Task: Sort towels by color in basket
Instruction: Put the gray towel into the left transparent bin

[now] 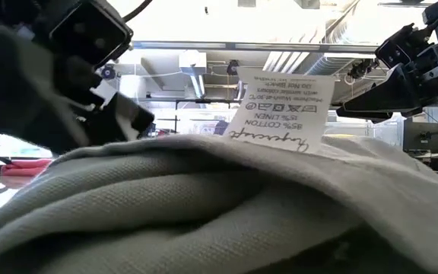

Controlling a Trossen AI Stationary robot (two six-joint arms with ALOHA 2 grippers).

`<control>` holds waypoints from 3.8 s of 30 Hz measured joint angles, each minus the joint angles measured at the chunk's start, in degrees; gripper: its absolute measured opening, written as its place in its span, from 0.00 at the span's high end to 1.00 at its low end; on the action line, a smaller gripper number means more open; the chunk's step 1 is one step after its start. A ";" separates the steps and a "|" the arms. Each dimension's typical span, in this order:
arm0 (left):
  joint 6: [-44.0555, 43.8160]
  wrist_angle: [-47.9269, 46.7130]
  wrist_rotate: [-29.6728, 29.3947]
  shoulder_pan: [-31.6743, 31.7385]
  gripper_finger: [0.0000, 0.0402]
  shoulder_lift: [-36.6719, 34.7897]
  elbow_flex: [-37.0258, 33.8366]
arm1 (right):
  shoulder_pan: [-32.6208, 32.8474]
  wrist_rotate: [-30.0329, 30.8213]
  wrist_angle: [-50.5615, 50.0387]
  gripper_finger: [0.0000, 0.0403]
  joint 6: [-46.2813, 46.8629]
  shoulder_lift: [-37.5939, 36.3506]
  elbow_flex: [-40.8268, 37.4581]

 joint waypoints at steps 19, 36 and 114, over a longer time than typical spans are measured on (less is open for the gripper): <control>5.25 -4.24 -1.55 3.08 0.57 6.70 3.44 | -0.02 1.46 -0.63 0.64 0.00 0.00 0.02; 12.27 -10.67 -21.83 1.77 0.98 -5.05 2.98 | -0.02 4.90 -0.87 0.64 1.31 0.02 0.02; 24.27 -45.97 -19.39 55.21 0.87 -5.96 39.98 | -0.02 11.58 -0.79 0.64 2.94 0.04 0.02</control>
